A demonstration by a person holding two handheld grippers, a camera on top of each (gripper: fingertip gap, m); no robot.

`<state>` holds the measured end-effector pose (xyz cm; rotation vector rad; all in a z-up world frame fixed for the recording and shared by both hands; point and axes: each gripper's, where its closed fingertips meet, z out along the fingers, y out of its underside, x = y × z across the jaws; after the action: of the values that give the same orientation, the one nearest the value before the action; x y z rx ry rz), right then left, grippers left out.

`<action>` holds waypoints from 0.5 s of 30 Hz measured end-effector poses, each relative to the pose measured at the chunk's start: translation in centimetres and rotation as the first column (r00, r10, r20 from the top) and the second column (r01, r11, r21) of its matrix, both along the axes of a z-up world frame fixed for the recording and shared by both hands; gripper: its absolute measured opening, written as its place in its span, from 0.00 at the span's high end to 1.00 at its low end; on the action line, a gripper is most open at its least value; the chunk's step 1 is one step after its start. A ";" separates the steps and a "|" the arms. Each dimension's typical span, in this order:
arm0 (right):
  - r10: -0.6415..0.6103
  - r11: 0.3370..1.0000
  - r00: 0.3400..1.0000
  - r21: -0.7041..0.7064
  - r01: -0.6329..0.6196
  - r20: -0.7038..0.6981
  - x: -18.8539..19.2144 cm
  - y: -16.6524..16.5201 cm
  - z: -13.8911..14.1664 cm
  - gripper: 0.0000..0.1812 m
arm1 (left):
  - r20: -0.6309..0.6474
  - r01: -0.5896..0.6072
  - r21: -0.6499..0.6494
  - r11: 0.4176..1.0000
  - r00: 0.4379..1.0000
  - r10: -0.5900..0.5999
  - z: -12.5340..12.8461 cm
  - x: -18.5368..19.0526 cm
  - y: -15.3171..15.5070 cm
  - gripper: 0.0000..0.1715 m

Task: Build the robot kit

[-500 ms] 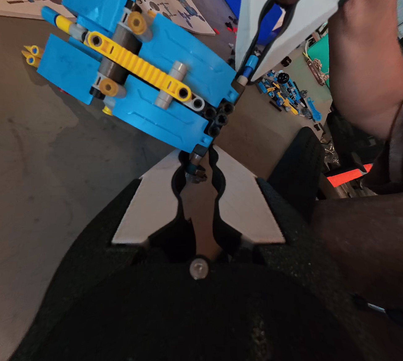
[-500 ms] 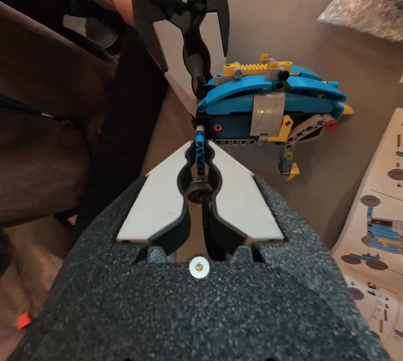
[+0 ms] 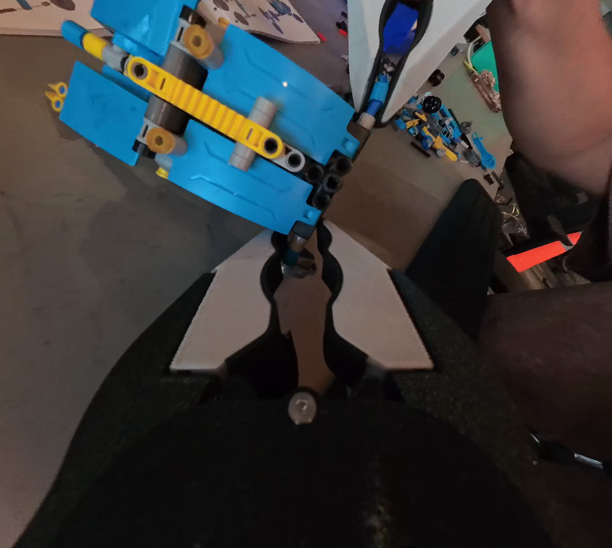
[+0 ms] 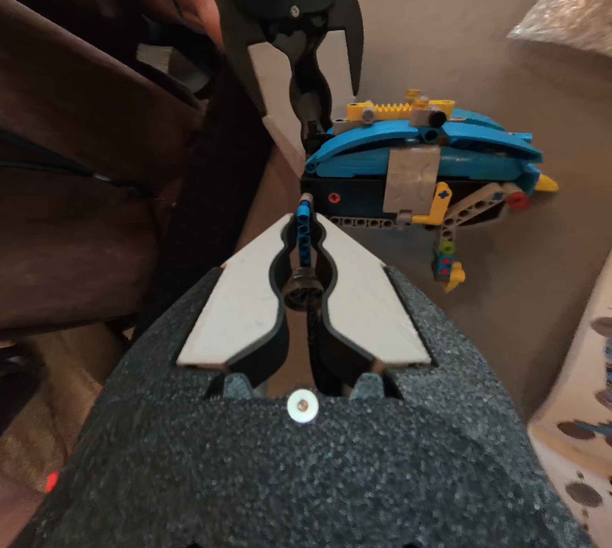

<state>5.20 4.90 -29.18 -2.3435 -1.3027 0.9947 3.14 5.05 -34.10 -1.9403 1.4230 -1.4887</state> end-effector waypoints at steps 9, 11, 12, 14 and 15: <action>0.084 0.992 0.911 0.049 -0.113 0.404 0.6 0.1 -0.9 0.96 | -0.002 -0.005 0.017 1.000 1.000 0.005 0.0 0.3 0.0 0.92; 0.068 0.996 0.937 0.032 -0.084 0.343 0.6 0.1 -0.9 0.96 | -0.003 -0.008 0.018 1.000 1.000 0.008 0.0 0.3 0.0 0.92; 0.050 0.996 0.950 0.050 -0.069 0.308 0.5 0.2 -0.9 0.96 | -0.002 -0.013 0.006 1.000 1.000 0.013 0.0 0.3 0.1 0.92; 0.008 0.990 0.970 0.132 -0.041 0.244 0.6 0.7 -0.7 0.96 | -0.003 -0.013 -0.013 1.000 1.000 0.013 0.0 0.4 0.2 0.91; -0.013 0.985 0.976 0.170 -0.025 0.216 0.7 0.8 -0.6 0.95 | -0.005 -0.009 -0.011 1.000 1.000 0.009 -0.1 0.4 0.2 0.92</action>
<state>5.86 5.65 -29.82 -2.3655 -1.4124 0.6120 3.56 5.20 -34.16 -1.9555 1.4096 -1.4922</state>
